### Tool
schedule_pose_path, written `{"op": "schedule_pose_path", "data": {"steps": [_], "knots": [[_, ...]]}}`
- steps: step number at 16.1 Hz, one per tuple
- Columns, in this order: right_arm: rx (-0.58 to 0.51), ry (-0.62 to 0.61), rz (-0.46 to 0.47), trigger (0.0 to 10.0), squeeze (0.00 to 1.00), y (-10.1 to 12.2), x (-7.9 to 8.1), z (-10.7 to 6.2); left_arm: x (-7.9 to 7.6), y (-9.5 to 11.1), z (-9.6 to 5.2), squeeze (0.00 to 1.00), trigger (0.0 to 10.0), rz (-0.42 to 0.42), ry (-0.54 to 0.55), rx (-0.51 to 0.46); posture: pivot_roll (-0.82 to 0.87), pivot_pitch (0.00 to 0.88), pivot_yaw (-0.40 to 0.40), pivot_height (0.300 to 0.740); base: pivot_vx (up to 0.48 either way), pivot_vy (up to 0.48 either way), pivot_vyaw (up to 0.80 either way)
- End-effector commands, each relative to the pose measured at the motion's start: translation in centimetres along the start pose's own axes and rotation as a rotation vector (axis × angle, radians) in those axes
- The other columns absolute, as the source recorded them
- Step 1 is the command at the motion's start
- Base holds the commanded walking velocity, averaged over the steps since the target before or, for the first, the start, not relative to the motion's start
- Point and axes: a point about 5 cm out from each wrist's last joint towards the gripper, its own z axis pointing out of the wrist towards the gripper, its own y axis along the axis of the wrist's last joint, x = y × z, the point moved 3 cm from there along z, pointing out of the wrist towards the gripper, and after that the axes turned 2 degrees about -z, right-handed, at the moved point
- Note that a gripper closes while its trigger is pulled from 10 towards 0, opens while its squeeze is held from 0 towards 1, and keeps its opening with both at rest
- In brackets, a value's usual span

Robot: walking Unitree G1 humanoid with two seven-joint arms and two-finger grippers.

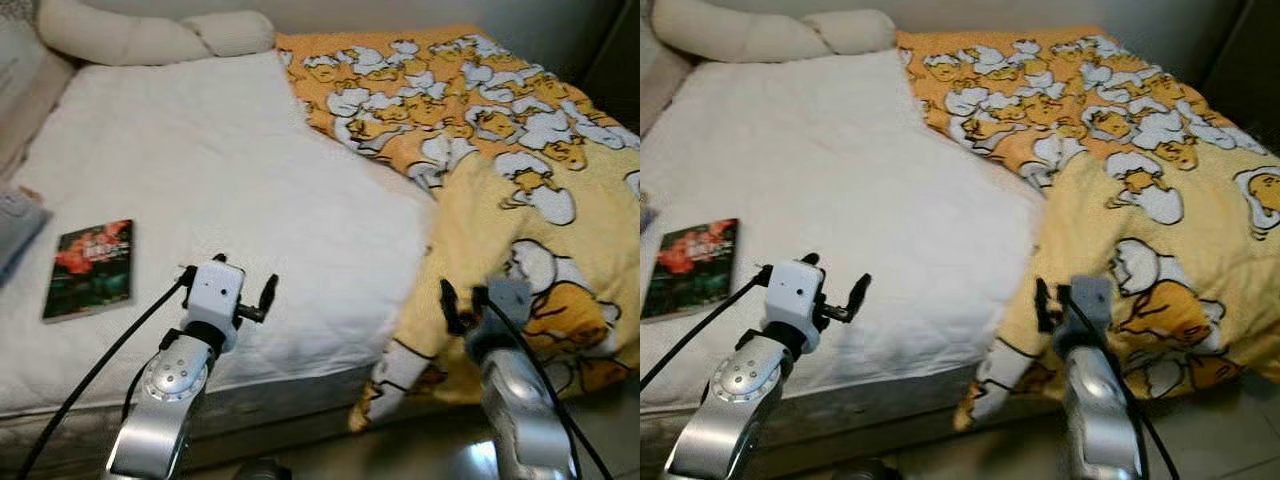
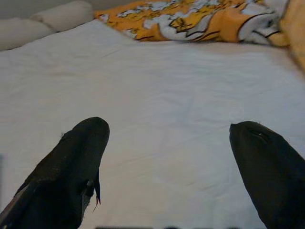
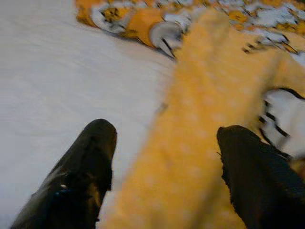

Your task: Clean up the room

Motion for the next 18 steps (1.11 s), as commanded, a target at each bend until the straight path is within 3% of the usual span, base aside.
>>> {"op": "schedule_pose_path", "data": {"steps": [1,3,10,18], "knots": [[0.012,-0.035,-0.022,10.0,1.0,0.1,-1.0,0.2,0.0,0.4,0.4,0.57,10.0,0.008,0.009,-0.011,0.03,0.0,0.002,0.74,0.0,0.274,0.0],[0.028,-0.051,-0.043,10.0,1.0,0.0,-1.2,0.6,0.2,0.4,0.5,0.56,10.0,0.017,0.021,-0.016,0.03,0.0,-0.002,0.74,0.0,0.0,0.0],[0.066,0.034,-0.081,10.0,1.0,-0.5,0.5,1.4,-0.1,0.2,0.5,0.56,10.0,0.029,0.02,-0.008,0.05,0.0,-0.009,0.74,0.0,0.0,0.0],[0.07,0.026,-0.084,10.0,1.0,-0.6,0.4,1.5,-0.3,0.6,1.0,0.56,10.0,0.032,0.008,-0.017,0.04,0.0,0.0,0.74,0.0,0.0,0.0]]}}
